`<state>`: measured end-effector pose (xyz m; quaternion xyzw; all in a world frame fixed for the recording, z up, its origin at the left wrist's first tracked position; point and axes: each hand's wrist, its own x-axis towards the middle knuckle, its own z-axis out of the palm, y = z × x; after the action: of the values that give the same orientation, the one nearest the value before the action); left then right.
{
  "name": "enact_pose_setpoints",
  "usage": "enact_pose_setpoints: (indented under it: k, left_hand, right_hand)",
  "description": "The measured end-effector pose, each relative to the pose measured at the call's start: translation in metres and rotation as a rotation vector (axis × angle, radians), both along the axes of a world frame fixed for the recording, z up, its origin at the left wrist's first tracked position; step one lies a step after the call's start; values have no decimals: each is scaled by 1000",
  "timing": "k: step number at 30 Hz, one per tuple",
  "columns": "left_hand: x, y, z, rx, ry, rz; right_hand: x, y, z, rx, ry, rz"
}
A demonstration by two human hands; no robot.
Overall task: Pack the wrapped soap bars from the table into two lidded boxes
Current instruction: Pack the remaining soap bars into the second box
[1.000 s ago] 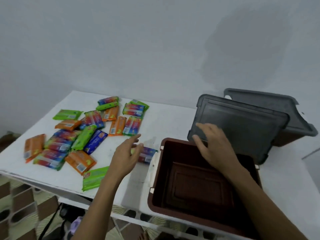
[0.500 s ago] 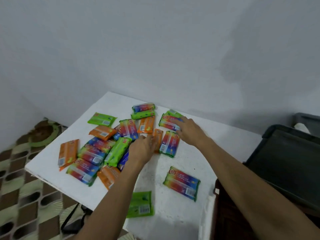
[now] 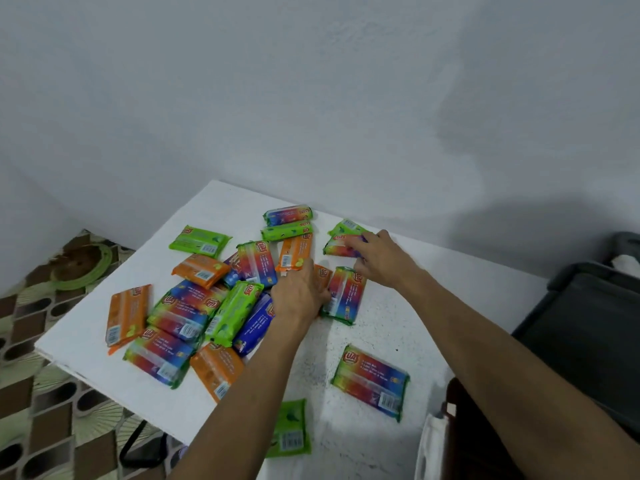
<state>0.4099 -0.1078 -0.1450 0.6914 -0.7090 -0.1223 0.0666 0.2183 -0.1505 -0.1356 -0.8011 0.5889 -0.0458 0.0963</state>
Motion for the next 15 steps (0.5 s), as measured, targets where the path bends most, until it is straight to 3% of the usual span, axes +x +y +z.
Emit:
enact_pose_setpoints:
  k: [6, 11, 15]
  left_hand:
    - [16, 21, 10, -52, 286, -114]
    - [15, 51, 43, -75, 750, -176]
    - [-8, 89, 75, -99, 1091, -179]
  right_hand:
    - [-26, 41, 32, -162, -171, -37]
    - [-53, 116, 66, -270, -550, -159]
    - [-74, 191, 94, -290, -700, -334]
